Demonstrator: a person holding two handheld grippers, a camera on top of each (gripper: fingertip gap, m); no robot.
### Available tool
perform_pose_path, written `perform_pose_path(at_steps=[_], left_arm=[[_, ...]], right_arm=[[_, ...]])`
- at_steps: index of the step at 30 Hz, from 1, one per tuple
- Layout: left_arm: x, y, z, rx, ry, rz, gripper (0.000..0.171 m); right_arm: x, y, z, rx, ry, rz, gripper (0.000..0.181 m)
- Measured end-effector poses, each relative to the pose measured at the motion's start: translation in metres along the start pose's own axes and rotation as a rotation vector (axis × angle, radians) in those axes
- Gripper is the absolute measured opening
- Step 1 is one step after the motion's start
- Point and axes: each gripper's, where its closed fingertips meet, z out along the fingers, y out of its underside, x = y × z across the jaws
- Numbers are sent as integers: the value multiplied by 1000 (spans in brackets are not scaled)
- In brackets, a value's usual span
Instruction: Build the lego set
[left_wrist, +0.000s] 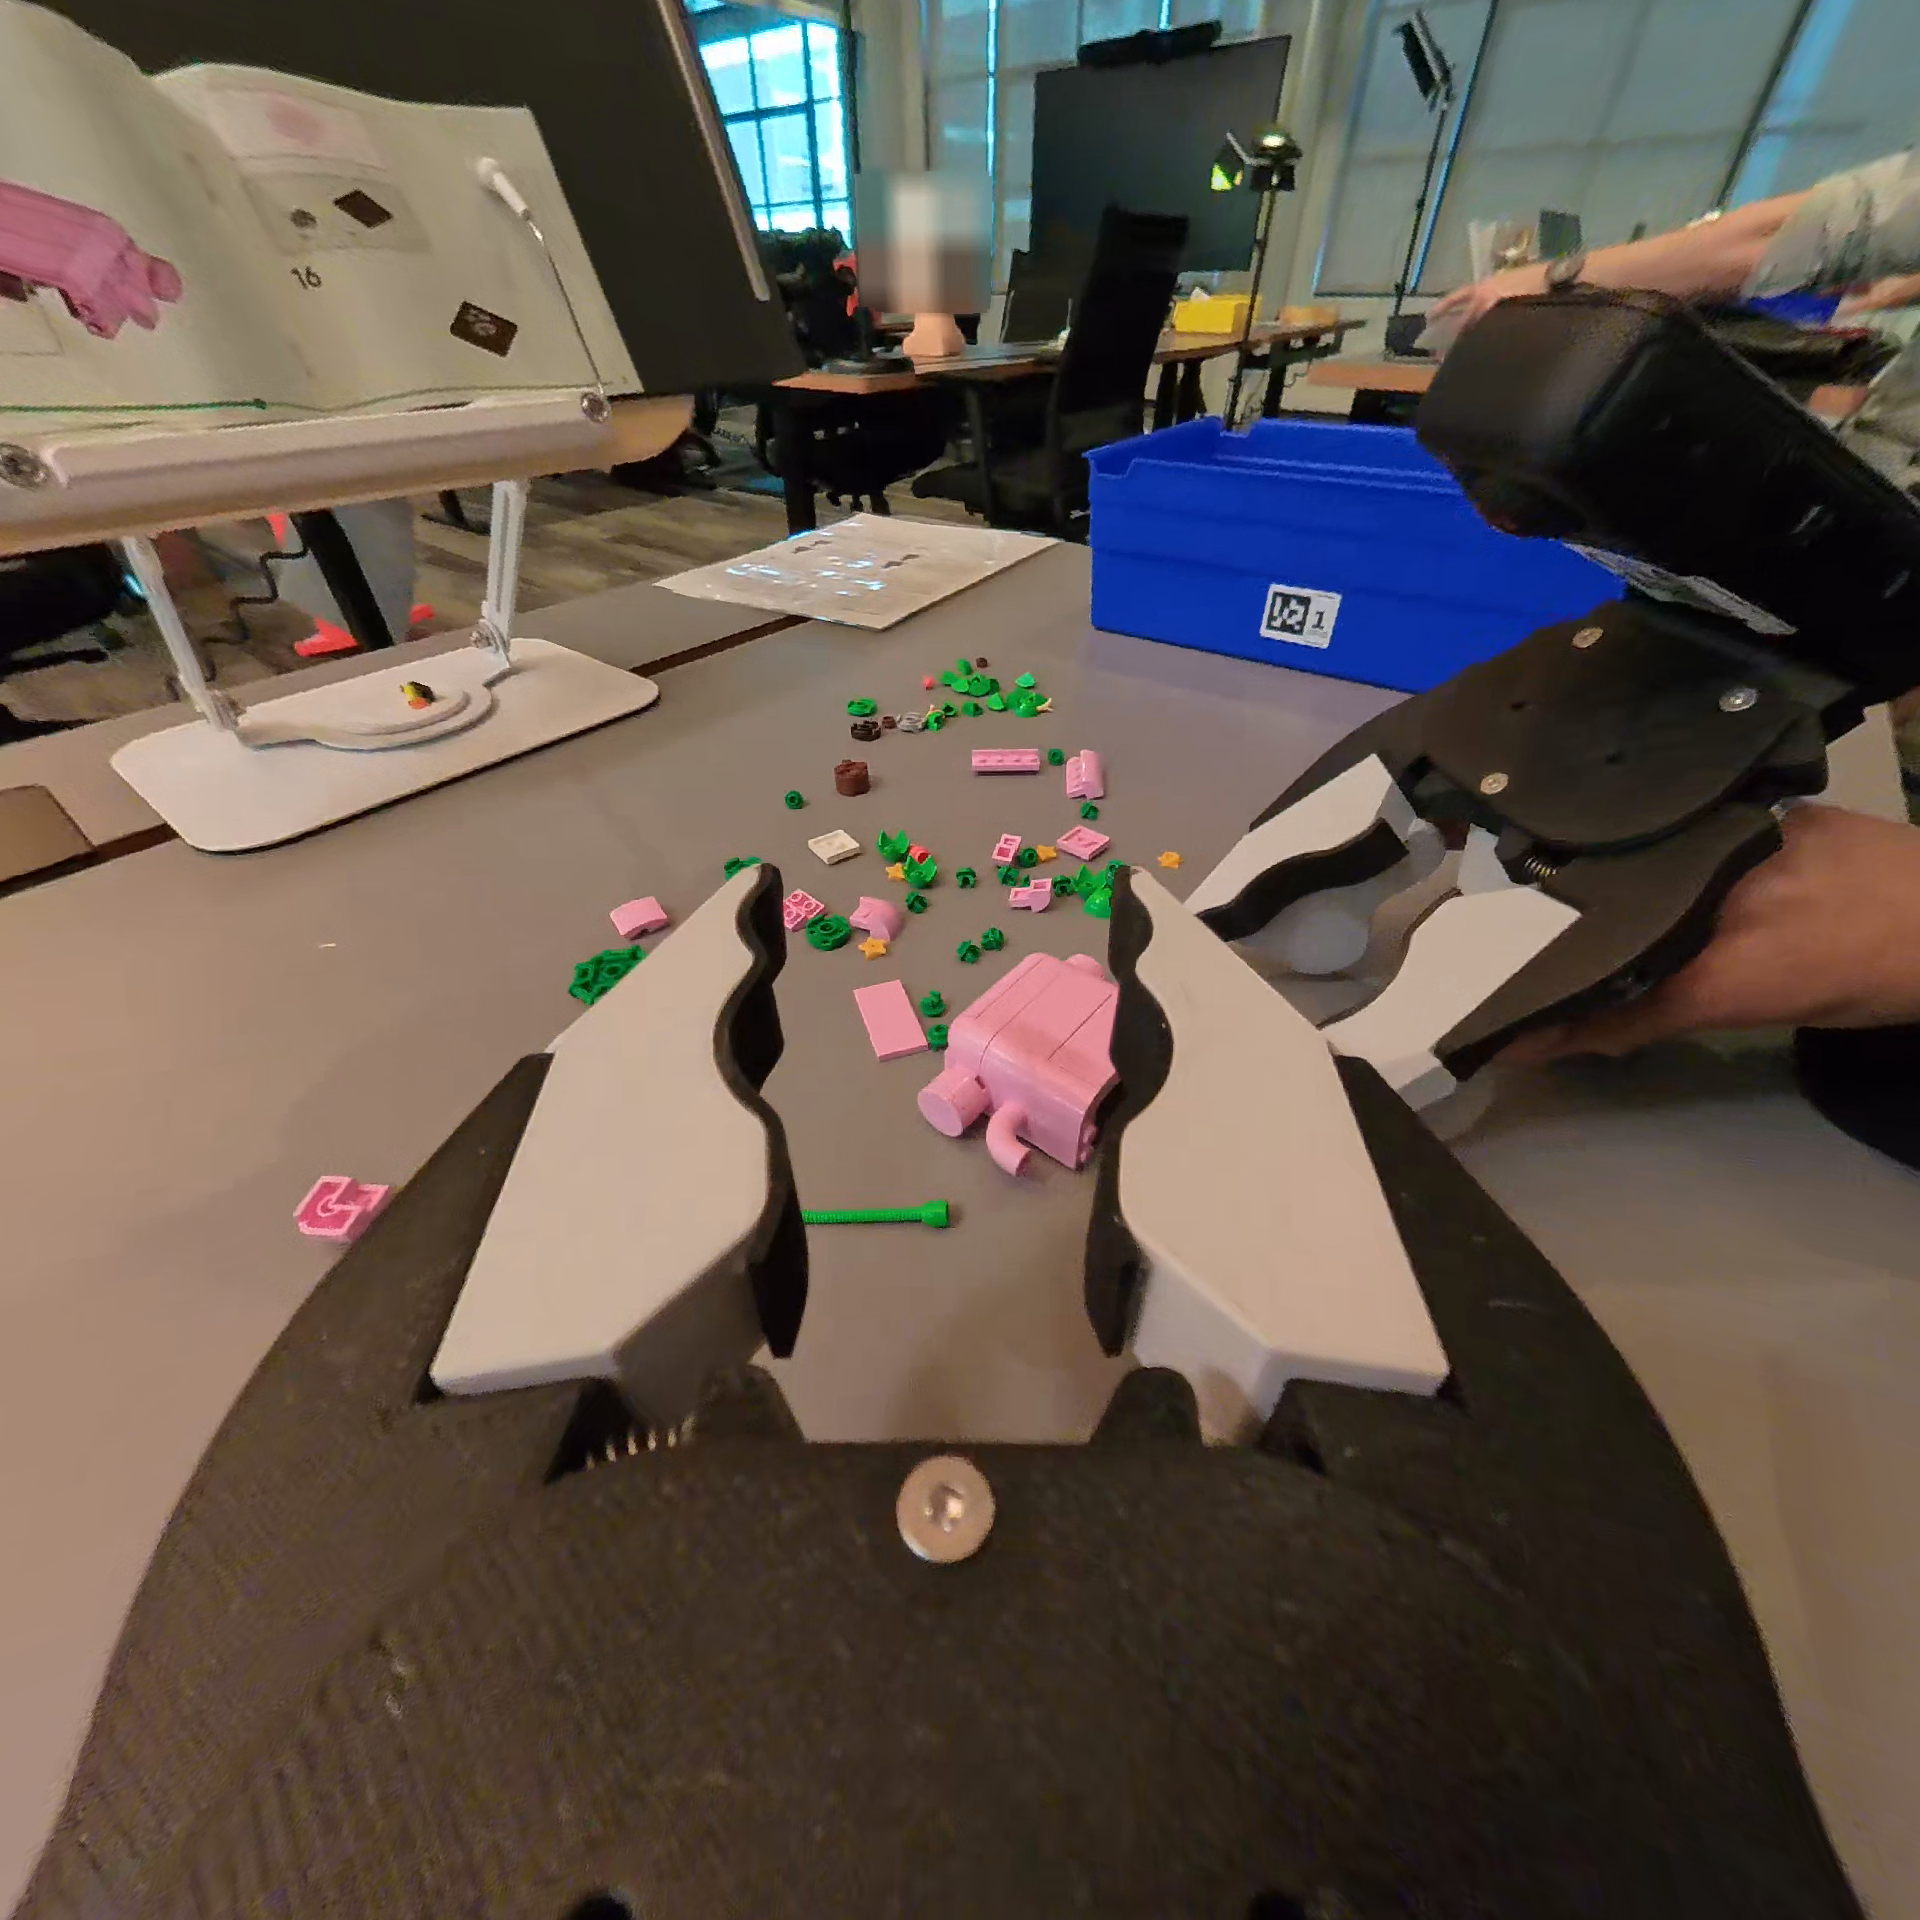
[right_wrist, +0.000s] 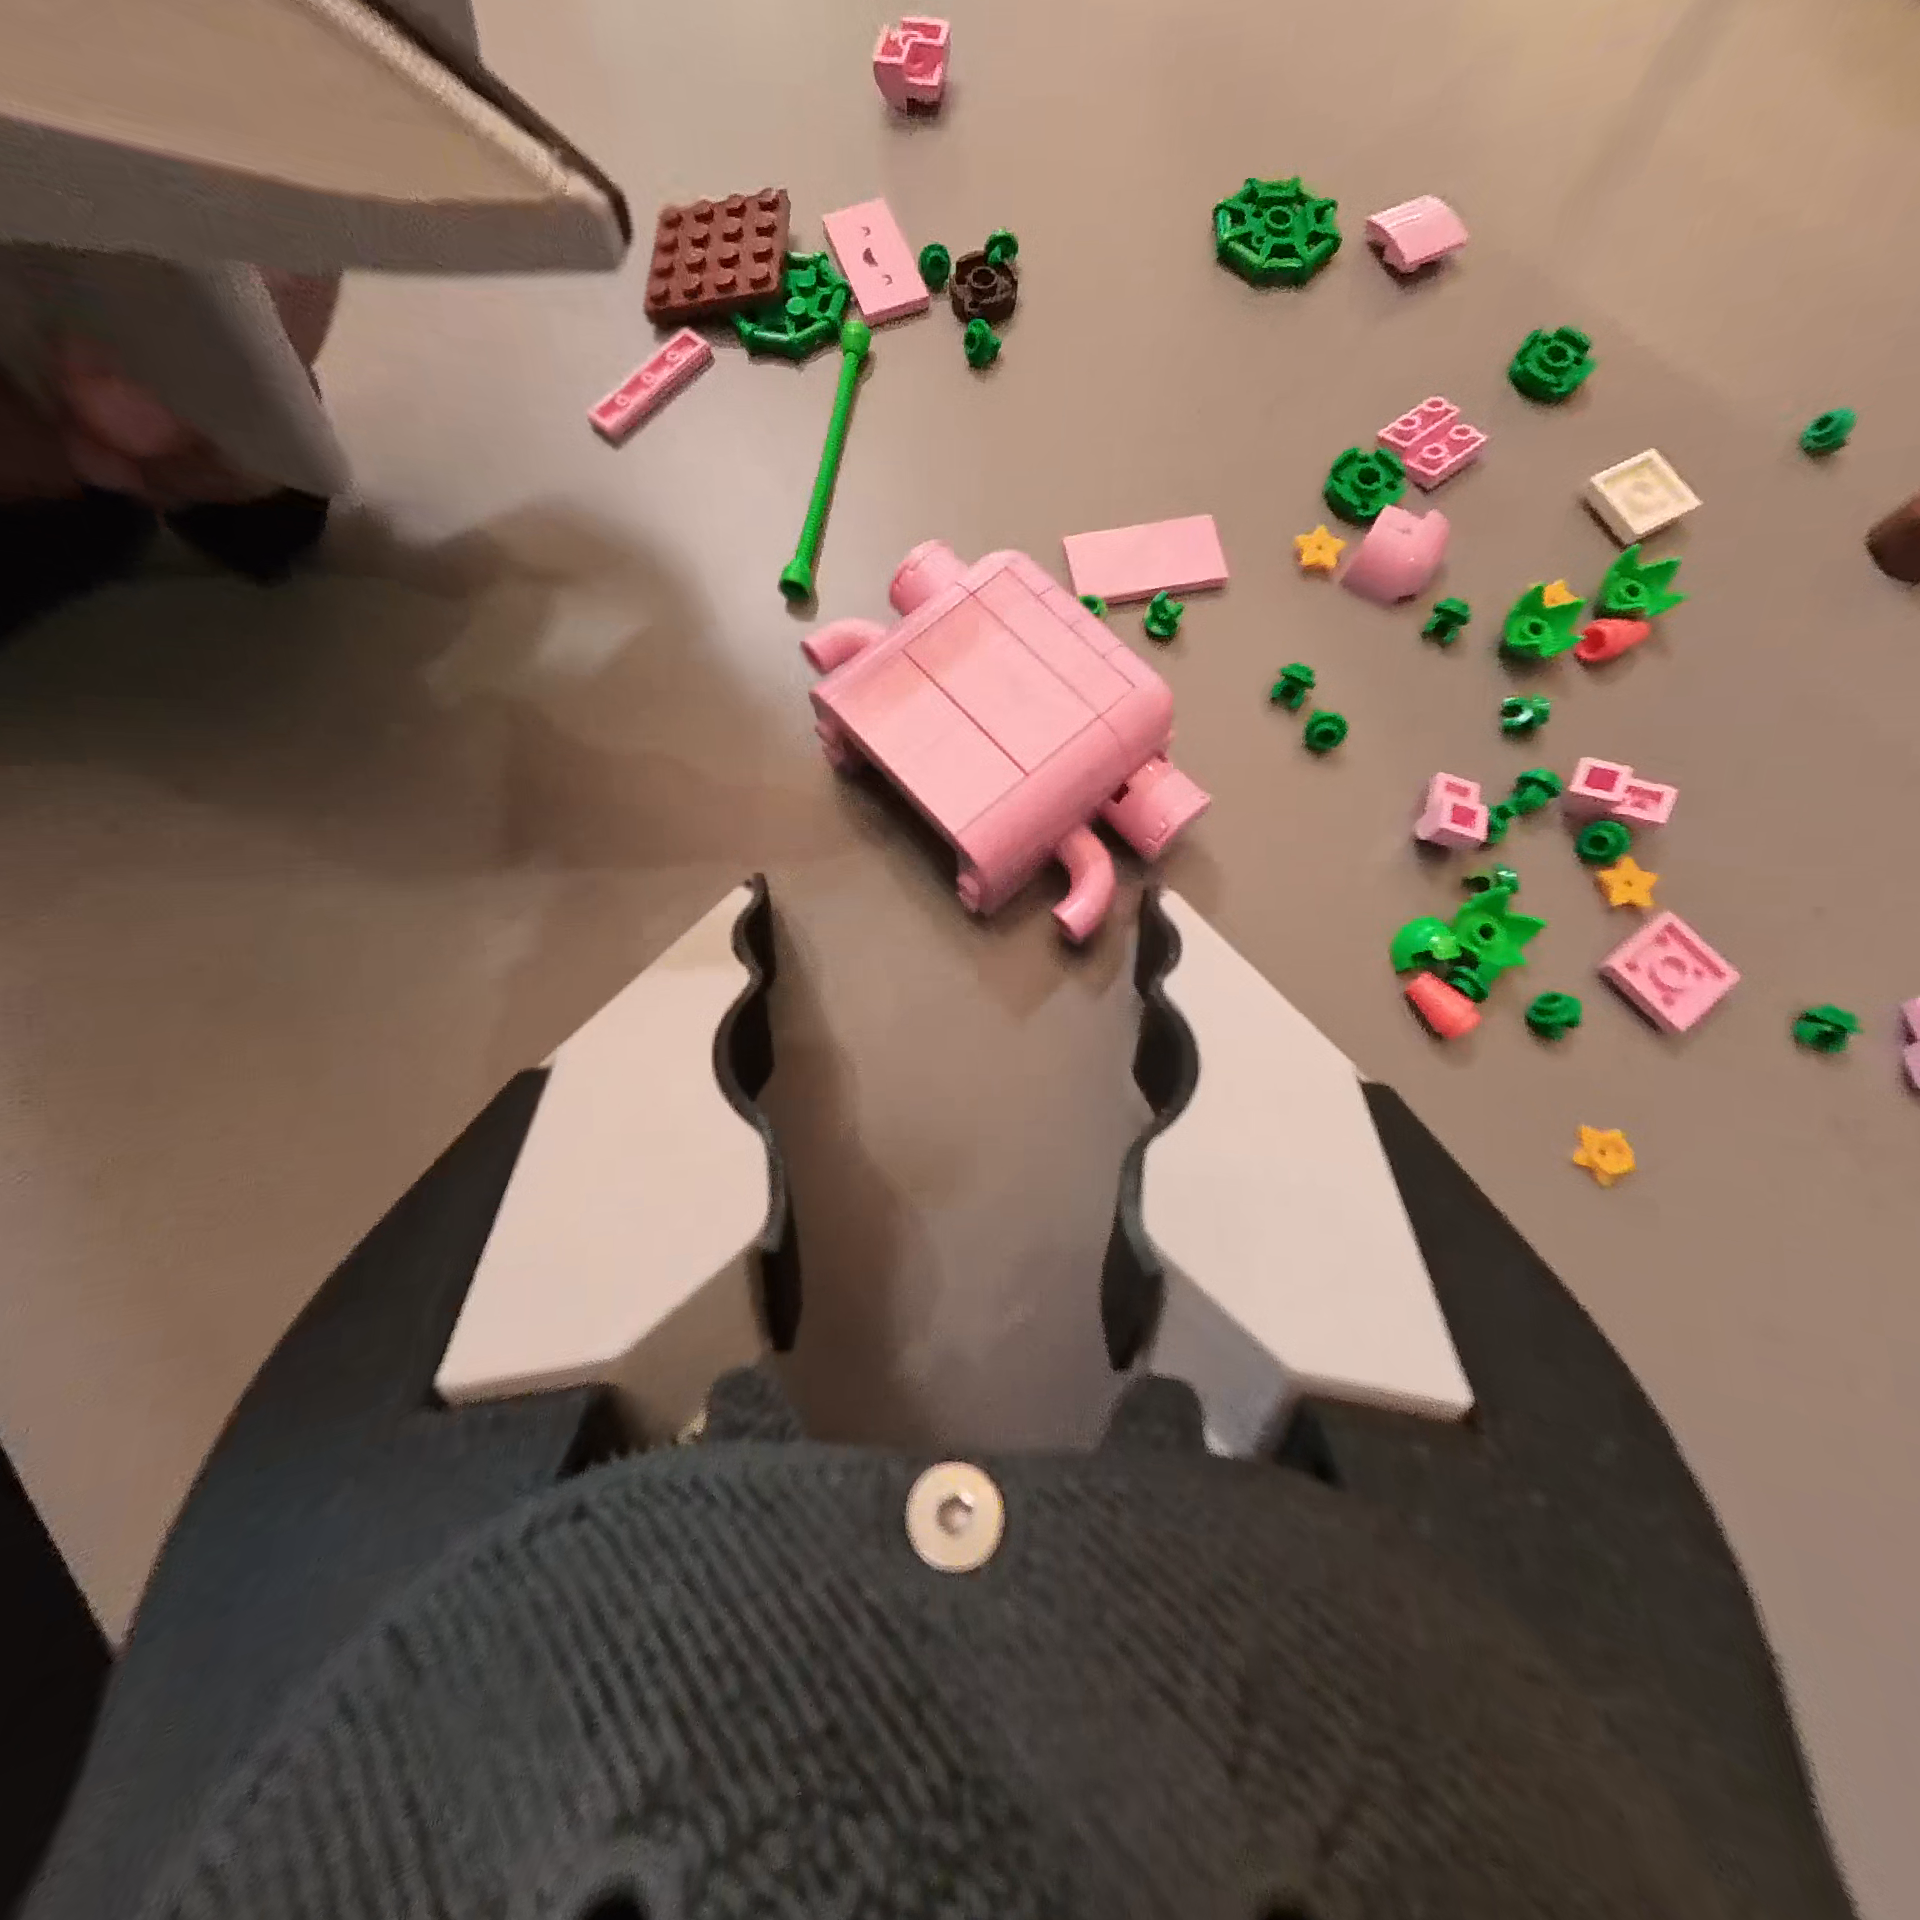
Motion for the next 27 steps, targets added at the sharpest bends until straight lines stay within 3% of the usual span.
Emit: perform_pose_path(at_steps=[5,8,12,15,18,27], left_arm=[[-3,4,8,-37,57,-65,62],[-13,5,15,-58,51,9,63],[-10,3,34,-151,225,120,71],[-10,10,47,-223,367,103,73],[2,20,45,-256,466,26,77],[17,42,40,-320,475,125,75]], right_arm=[[6,-23,-17,102,-98,-20,73],[24,-45,-26,154,-129,-137,73],[44,-64,-24,212,-262,-274,64],[44,-65,-21,255,-387,-212,61],[44,-55,-22,279,-413,-176,56],[26,-48,-27,268,-487,-232,65]])
